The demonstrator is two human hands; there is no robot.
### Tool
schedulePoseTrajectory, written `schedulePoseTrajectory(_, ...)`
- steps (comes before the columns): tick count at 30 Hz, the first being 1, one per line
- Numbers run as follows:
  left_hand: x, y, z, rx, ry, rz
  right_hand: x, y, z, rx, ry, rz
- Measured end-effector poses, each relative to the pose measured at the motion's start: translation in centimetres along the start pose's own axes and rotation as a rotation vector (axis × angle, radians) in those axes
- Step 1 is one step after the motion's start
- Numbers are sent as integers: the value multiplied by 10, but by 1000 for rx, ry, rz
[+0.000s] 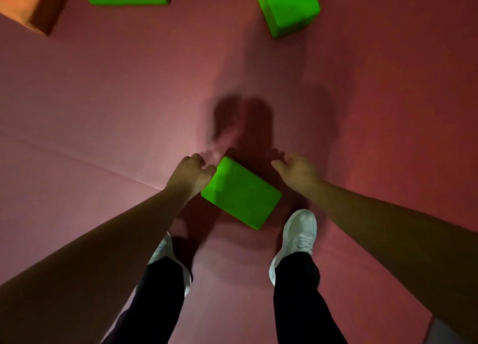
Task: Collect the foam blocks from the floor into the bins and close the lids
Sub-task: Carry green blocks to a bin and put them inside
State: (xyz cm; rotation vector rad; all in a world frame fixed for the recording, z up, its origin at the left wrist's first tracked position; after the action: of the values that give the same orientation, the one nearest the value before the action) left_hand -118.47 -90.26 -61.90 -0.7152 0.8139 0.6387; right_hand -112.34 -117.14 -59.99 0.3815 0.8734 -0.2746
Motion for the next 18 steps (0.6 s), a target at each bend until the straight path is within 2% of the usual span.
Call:
schedulePoseTrajectory(7, 75, 44, -100, -74, 91, 137, 51, -91, -112, 138, 122, -209)
schedulePoseTrajectory(11, 83, 51, -113, -100, 79, 143, 61, -110, -144, 479, 138, -355)
schedulePoseTrajectory(14, 79, 55, -90, -223, 41, 132, 59, -103, -136, 597, 106, -322)
schedulePoseTrajectory(18, 55, 32, -9, -418, -97, 57, 31, -34, -75, 600, 145, -93)
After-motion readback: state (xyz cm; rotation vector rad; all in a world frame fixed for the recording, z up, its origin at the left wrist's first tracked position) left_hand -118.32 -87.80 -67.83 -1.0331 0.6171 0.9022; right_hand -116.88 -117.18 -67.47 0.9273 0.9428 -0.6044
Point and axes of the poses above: each hand's wrist, its own x-axis towards the middle knuckle, its own z-axis out of the back of the hand, y = z × x, the point moved 8 cm from there along x, towards the middle knuckle, and after that the axes turned 3 degrees about z, right-handed, at the moved point
